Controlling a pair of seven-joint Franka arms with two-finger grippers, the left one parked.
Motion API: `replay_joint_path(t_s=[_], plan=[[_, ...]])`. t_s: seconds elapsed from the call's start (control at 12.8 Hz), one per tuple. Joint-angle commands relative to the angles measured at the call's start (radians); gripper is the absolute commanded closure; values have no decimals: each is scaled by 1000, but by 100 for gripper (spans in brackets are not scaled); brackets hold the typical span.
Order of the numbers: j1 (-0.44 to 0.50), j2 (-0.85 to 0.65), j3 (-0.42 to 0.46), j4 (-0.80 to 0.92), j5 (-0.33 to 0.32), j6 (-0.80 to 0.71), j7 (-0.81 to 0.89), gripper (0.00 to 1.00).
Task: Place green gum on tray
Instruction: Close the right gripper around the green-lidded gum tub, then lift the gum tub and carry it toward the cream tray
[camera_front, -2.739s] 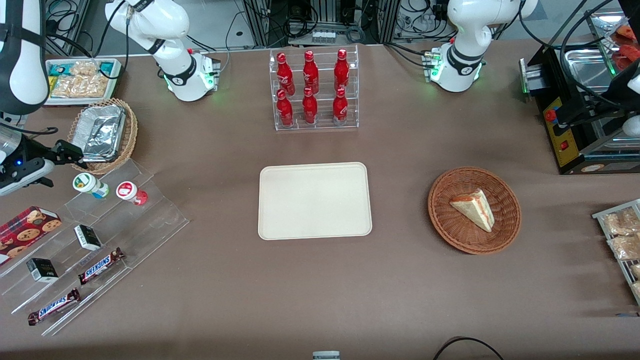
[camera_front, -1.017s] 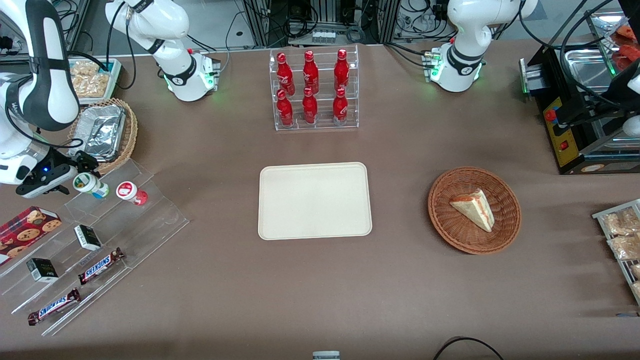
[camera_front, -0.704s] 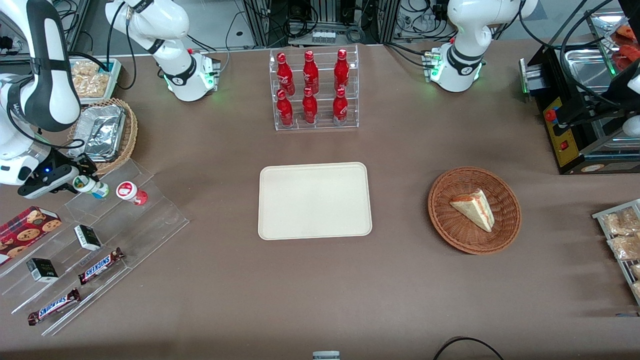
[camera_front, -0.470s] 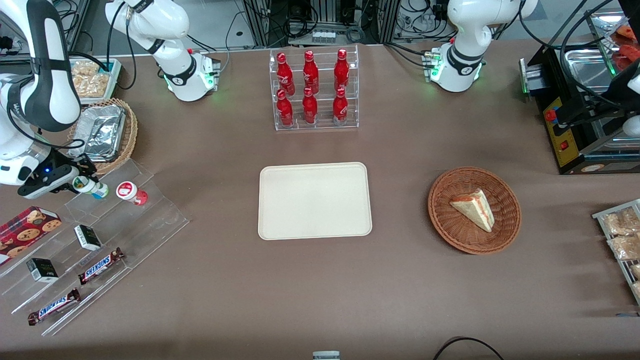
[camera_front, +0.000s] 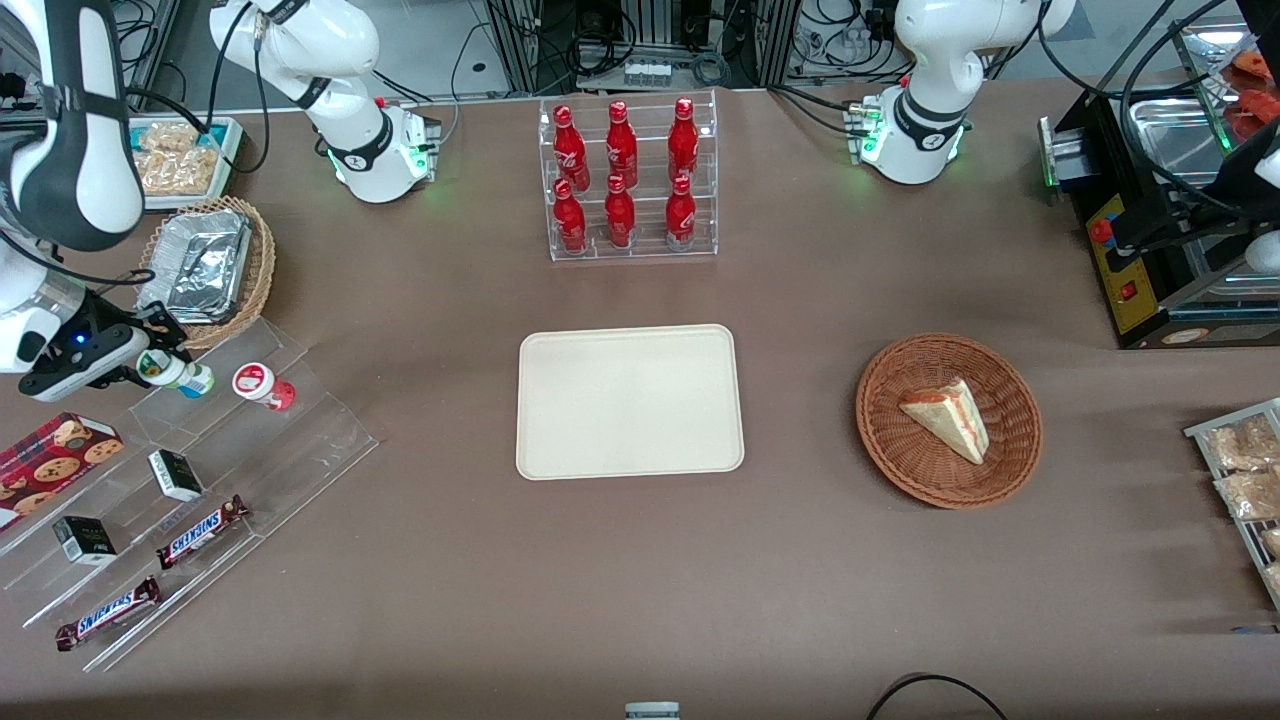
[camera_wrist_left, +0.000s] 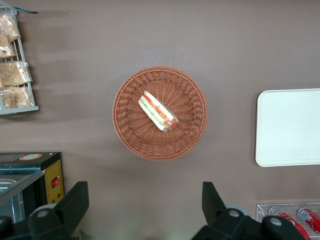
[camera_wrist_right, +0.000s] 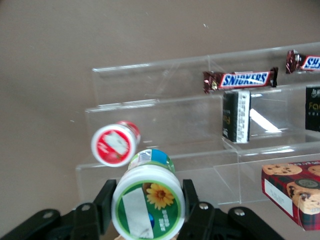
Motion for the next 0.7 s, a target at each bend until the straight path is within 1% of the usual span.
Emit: replay_joint_path(t_s=[0.0, 0.23, 0.39, 0.63], plan=[[80, -3, -3, 107, 19, -150, 131, 100], [197, -3, -3, 144, 19, -203, 335, 100], [287, 2, -3, 152, 18, -200, 483, 100], [445, 23, -3, 161, 8, -174, 767, 100]])
